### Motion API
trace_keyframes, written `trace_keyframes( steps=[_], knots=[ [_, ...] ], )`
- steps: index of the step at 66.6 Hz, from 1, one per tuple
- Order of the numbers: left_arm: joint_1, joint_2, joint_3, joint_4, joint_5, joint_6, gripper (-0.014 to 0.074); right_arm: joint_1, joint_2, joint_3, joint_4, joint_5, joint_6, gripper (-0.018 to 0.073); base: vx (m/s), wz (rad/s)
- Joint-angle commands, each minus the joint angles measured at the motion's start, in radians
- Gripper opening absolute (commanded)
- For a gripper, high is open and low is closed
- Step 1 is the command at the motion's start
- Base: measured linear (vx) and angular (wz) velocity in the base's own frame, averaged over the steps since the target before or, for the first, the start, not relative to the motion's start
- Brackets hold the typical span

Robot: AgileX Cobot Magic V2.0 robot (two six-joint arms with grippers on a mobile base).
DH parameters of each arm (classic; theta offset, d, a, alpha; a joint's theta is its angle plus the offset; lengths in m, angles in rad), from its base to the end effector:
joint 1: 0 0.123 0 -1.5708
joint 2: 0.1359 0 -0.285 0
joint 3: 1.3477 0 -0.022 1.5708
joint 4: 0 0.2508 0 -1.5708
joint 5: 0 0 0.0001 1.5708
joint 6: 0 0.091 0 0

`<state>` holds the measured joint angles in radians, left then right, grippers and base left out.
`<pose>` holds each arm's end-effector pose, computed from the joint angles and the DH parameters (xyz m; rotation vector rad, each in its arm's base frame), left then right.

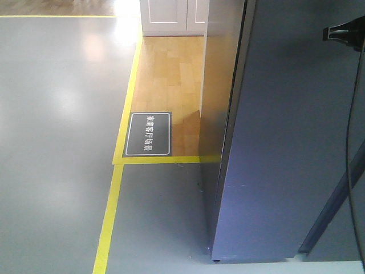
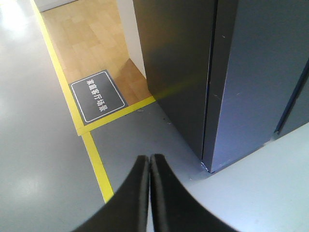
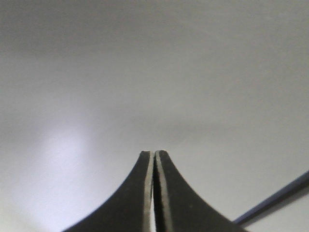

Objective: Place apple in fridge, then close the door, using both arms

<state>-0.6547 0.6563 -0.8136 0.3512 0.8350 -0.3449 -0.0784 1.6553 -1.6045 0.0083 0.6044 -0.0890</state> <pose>0.1033 -0.0500 0.3612 0.4279 2.0707 -0.1785 0.3876 -0.0300 0.3832 -0.0068 2.1401 -0.0891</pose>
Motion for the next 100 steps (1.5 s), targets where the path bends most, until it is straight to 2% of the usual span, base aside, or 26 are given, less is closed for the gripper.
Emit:
trace_keyframes(
  steps=[1,14,24,37,51,76,100],
  knots=[
    [-0.003,-0.001,-0.023,0.019,-0.054,-0.008,-0.0006,0.041,-0.151,0.108,0.003,-0.071,-0.014,-0.0003,0.0,0.0],
    [-0.003,-0.001,-0.023,0.019,-0.054,-0.008,-0.0006,0.147,-0.371,0.394,-0.008,-0.092,-0.016,-0.0003,0.0,0.0],
    [-0.003,-0.001,-0.023,0.019,-0.054,-0.008,-0.0006,0.207,-0.544,0.584,-0.014,-0.076,0.032,-0.0003,0.0,0.0],
    [-0.003,-0.001,-0.023,0.019,-0.054,-0.008,-0.0006,0.218,-0.776,0.757,-0.032,0.08,0.063,-0.0003,0.0,0.0],
    [-0.003,-0.001,-0.023,0.019,-0.054,-0.008,-0.0006,0.218,-1.058,0.911,-0.032,0.183,0.099,-0.0003,0.0,0.0],
    [-0.003,-0.001,-0.023,0.019,-0.054,-0.008,-0.0006,0.218,-1.35,0.957,-0.018,0.467,0.117,-0.0003,0.0,0.0],
    [-0.003,-0.001,-0.023,0.019,-0.054,-0.008,-0.0006,0.218,-1.398,0.957,0.002,0.491,0.117,-0.0003,0.0,0.0]
  ],
)
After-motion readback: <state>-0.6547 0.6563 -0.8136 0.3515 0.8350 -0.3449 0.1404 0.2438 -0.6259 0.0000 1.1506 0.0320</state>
